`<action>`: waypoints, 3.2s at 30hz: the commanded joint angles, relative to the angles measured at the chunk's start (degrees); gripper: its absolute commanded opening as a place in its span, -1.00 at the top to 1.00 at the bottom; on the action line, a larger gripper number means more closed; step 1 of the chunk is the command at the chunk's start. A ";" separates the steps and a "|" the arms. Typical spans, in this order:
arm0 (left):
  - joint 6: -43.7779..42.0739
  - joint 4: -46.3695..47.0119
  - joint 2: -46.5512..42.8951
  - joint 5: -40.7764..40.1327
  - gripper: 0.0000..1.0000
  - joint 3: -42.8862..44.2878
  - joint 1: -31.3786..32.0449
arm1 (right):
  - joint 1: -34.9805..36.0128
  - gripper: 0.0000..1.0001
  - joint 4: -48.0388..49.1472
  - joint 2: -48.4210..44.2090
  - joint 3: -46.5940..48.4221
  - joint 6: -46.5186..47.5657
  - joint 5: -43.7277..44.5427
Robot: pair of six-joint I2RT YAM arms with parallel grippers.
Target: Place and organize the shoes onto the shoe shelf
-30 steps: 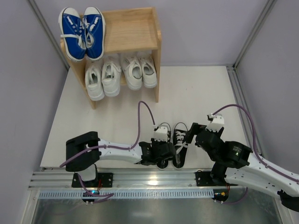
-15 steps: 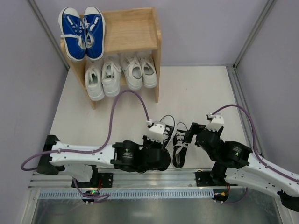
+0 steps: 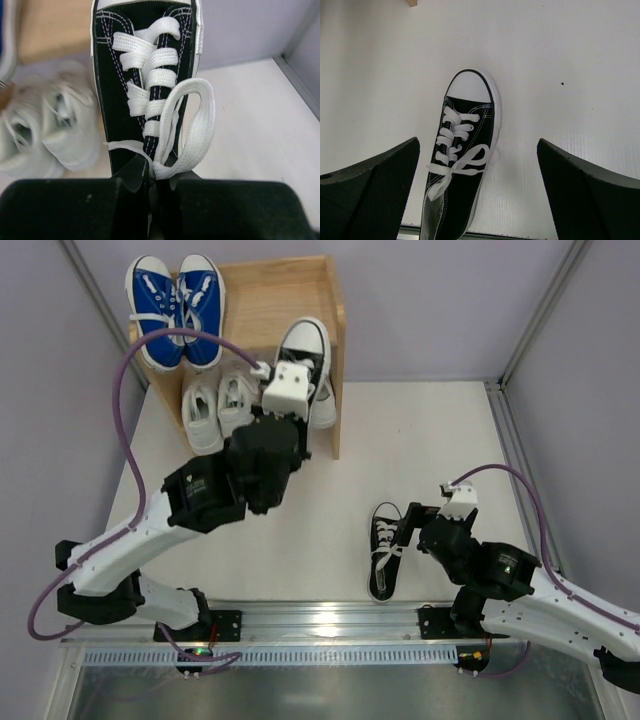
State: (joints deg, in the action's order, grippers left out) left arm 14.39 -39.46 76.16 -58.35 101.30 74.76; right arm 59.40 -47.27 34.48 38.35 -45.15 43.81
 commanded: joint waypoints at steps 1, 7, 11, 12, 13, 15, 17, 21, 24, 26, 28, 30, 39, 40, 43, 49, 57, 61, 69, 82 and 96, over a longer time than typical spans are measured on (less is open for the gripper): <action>-14.03 7.82 3.63 6.98 1.00 13.35 -11.35 | -0.07 -0.99 2.35 -0.81 1.12 2.16 1.54; -21.49 8.08 18.04 14.47 1.00 36.20 -24.90 | -0.07 -1.00 4.55 -1.08 -0.29 3.31 -0.83; -24.67 9.58 25.96 15.89 1.00 44.32 -30.63 | -0.16 -0.99 5.17 -1.26 -0.20 4.27 -1.27; -24.85 10.71 27.19 16.16 0.99 44.34 -31.77 | -0.07 -0.99 5.34 -1.34 -0.20 4.54 -1.27; -24.07 11.24 27.37 16.77 1.00 43.47 -33.96 | 0.02 -0.99 5.34 -1.43 -0.12 4.98 -1.19; -22.48 11.34 27.99 18.09 1.00 42.32 -36.78 | -0.07 -1.00 5.43 -1.78 -0.20 5.42 -1.01; -23.52 12.12 28.78 17.92 1.00 42.32 -37.41 | -0.07 -1.00 5.52 -2.05 -0.55 6.12 -0.83; -26.60 17.04 29.57 15.81 1.00 41.79 -37.58 | -0.07 -0.99 5.96 -2.14 -1.43 6.39 -0.04; -28.36 19.86 29.75 15.63 1.00 42.23 -37.67 | -0.07 -1.00 6.83 -2.31 -2.14 6.73 0.13; -28.81 21.00 30.01 15.54 0.99 42.23 -37.85 | -0.16 -0.99 7.27 -2.22 -2.49 7.17 0.31; -29.16 21.27 30.27 15.46 1.00 41.79 -38.64 | -0.16 -1.00 7.63 -1.96 -2.40 8.14 0.75; -28.89 21.71 30.63 15.46 1.00 41.27 -39.51 | -0.16 -0.99 7.54 -1.61 -1.96 8.84 1.36; -26.61 21.63 32.47 16.60 0.99 40.21 -41.63 | -0.33 -0.99 6.75 -2.31 -1.96 9.02 1.98; -26.00 21.53 32.73 16.60 1.00 40.21 -41.80 | -0.33 -1.00 6.75 -2.40 -2.05 8.76 1.98; -25.38 21.09 33.26 16.86 1.00 40.29 -41.89 | -0.33 -1.00 6.40 -2.49 -1.96 8.67 2.15; -23.54 20.39 33.35 16.07 0.76 40.03 -41.89 | -0.51 -0.99 6.40 -2.66 -2.31 8.76 2.33; -20.99 21.35 30.28 15.90 -0.47 40.03 -41.37 | -0.42 -1.00 6.66 -2.40 -2.05 8.67 2.59; -18.45 20.57 27.47 18.00 -0.74 41.35 -40.31 | -0.51 -0.99 6.31 -2.40 -1.70 8.15 3.38; -10.80 13.71 15.96 22.05 -1.00 27.19 -27.68 | -0.51 -1.00 -2.63 -3.45 0.06 -3.24 10.14; 16.45 22.41 12.59 22.67 -0.99 -23.69 -1.21 | -0.51 -1.00 -17.86 -11.98 6.03 -15.68 17.45; 31.21 24.25 26.40 28.02 -0.99 -27.11 6.44 | -0.60 -0.99 -17.60 -10.40 5.60 -15.06 16.04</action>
State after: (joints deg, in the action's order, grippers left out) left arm 40.66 -19.07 101.41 -31.62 75.48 79.88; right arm 59.00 -65.32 23.57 43.29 -59.13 58.57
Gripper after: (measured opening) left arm 0.996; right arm 0.996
